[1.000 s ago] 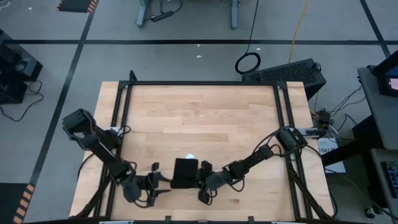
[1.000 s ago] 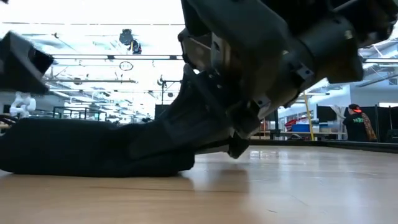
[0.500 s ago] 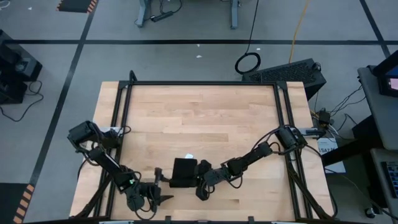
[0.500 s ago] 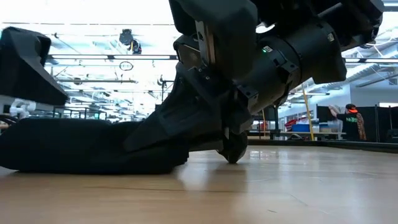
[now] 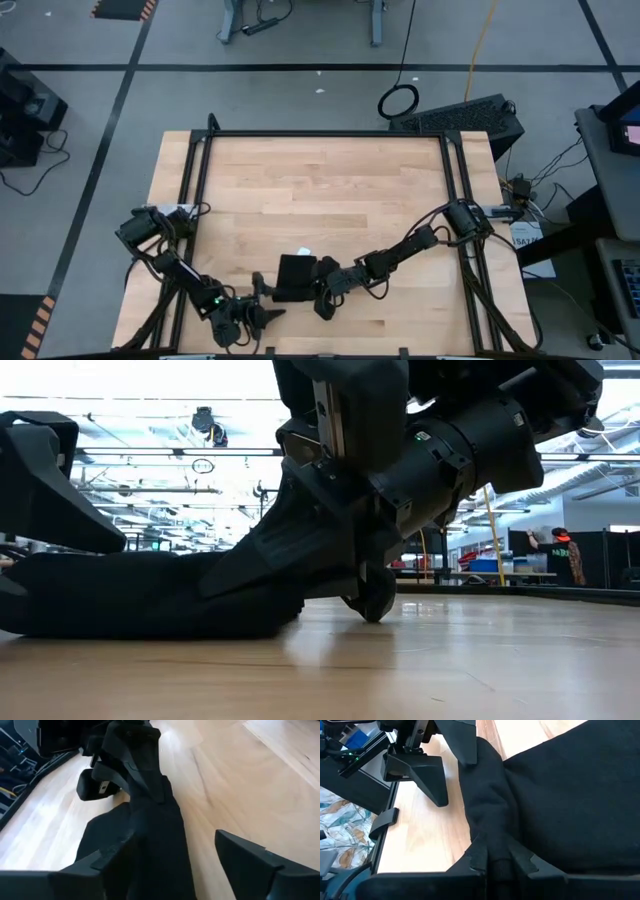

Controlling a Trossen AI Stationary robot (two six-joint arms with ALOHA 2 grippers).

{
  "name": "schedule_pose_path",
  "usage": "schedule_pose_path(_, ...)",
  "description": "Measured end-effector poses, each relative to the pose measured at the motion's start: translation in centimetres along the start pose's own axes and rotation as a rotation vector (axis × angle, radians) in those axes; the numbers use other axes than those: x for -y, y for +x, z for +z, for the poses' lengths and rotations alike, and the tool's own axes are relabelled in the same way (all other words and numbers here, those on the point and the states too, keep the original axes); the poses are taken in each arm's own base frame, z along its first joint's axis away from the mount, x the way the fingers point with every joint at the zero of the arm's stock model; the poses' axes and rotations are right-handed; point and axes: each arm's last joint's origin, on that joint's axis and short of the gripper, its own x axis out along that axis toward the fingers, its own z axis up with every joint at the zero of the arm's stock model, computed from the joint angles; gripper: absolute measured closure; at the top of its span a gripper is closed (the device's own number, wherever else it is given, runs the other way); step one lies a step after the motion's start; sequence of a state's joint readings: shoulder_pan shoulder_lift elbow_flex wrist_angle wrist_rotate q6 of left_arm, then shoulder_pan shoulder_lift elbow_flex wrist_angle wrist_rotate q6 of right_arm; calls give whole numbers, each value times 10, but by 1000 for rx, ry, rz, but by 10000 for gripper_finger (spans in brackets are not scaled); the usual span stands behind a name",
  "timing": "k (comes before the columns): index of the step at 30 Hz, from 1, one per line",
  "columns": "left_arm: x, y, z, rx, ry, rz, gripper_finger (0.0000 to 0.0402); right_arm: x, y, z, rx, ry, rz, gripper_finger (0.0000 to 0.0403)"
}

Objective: Roll napkin
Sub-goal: Roll the black napkin

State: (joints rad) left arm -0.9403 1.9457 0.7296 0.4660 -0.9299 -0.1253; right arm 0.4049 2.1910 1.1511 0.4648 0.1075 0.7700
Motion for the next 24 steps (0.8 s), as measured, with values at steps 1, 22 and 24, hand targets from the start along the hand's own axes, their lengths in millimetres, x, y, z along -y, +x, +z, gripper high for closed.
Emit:
schedule_pose_path(1, -1, 1, 0, -4, 1, 2, 138, 0, 0, 0, -2, 0, 1, 383)
schedule_pose_path(22, -24, 28, -14, -202, -238, -76, 246, -1, 0, -2, -41, -17, 38, 359)
schedule_pose_path(24, -26, 31, -14, -210, -244, -77, 278, -1, 0, -2, -43, -28, 40, 347)
